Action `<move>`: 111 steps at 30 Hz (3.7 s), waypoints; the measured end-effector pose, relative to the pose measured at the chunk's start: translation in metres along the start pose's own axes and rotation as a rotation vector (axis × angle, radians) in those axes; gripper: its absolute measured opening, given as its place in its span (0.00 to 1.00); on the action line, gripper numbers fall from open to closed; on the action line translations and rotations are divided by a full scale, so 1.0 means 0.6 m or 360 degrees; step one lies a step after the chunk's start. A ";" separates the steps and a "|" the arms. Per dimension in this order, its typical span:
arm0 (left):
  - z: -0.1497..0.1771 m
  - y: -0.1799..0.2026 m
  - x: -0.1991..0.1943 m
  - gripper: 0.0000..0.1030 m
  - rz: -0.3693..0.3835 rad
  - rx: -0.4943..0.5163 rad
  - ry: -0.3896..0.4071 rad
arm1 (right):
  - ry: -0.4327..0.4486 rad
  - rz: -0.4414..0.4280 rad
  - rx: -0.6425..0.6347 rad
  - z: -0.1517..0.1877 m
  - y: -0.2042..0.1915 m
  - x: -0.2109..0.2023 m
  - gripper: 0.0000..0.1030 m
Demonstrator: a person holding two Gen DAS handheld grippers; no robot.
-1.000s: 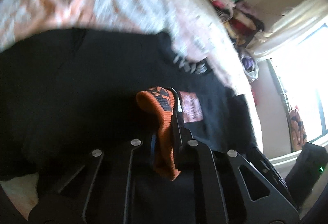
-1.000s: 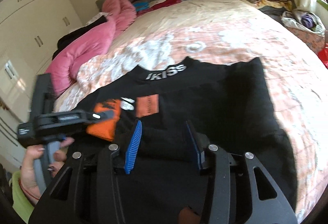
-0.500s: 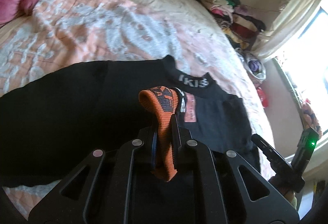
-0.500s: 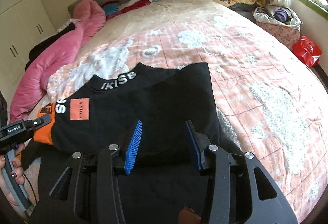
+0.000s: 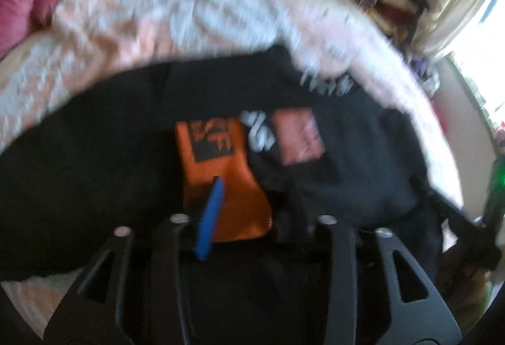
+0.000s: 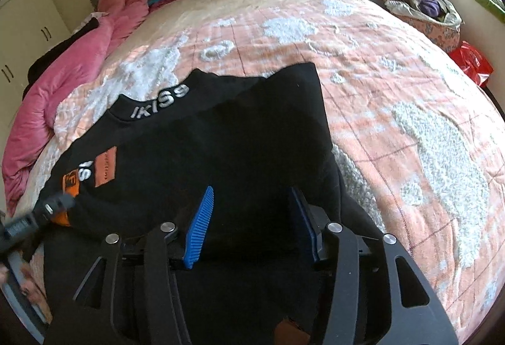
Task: Fold small clothes
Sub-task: 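Lower the cuff onto the body and open the right tool, then move the left tool to the other orange cuff and grasp it, then lift the sleeve with the left tool and fold it across the body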
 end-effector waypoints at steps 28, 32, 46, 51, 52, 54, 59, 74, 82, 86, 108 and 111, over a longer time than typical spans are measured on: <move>0.068 -0.115 -0.204 0.91 -0.0306 -0.0215 0.0422 | 0.0338 -0.0143 -0.0370 0.038 -0.162 -0.148 0.95; 0.080 -0.150 -0.221 0.91 -0.0340 -0.0289 0.0434 | 0.0341 -0.0169 -0.0450 0.043 -0.199 -0.153 0.95; 0.115 -0.261 -0.268 0.91 -0.0460 -0.0540 0.0494 | 0.0328 -0.0286 -0.0657 0.059 -0.300 -0.157 0.95; 0.129 -0.289 -0.271 0.91 -0.0488 -0.0611 0.0492 | 0.0314 -0.0299 -0.0719 0.063 -0.328 -0.152 0.95; 0.132 -0.295 -0.272 0.91 -0.0498 -0.0628 0.0491 | 0.0311 -0.0304 -0.0727 0.064 -0.332 -0.151 0.95; 0.138 -0.307 -0.274 0.91 -0.0509 -0.0657 0.0490 | 0.0301 -0.0307 -0.0752 0.067 -0.344 -0.148 0.95; 0.151 -0.333 -0.279 0.91 -0.0518 -0.0725 0.0469 | 0.0277 -0.0323 -0.0809 0.076 -0.366 -0.142 0.95; 0.204 -0.441 -0.300 0.91 -0.0637 -0.1026 0.0470 | 0.0157 -0.0400 -0.0944 0.115 -0.416 -0.116 0.95; 0.221 -0.469 -0.280 0.56 -0.0515 -0.1103 0.0547 | 0.0116 -0.0410 -0.0920 0.125 -0.412 -0.105 0.95; 0.217 -0.469 -0.284 0.09 -0.0494 -0.1072 0.0612 | 0.0098 -0.0404 -0.0902 0.129 -0.405 -0.101 0.95; 0.110 -0.230 -0.406 0.07 -0.0167 -0.0568 0.0956 | 0.0219 -0.0415 -0.0539 0.096 -0.254 -0.167 0.95; 0.097 -0.201 -0.402 0.07 -0.0124 -0.0510 0.0947 | 0.0226 -0.0406 -0.0488 0.092 -0.231 -0.175 0.95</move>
Point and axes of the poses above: each gripper's, at about its wrist camera, not at the fingertips, and x roughly the way its jaws point, y to its right, z to its underside, the point moved 1 cm from there along x, roughly the way its jaws point, and after that the axes turned 2 degrees about -y, right-handed, at the moved point
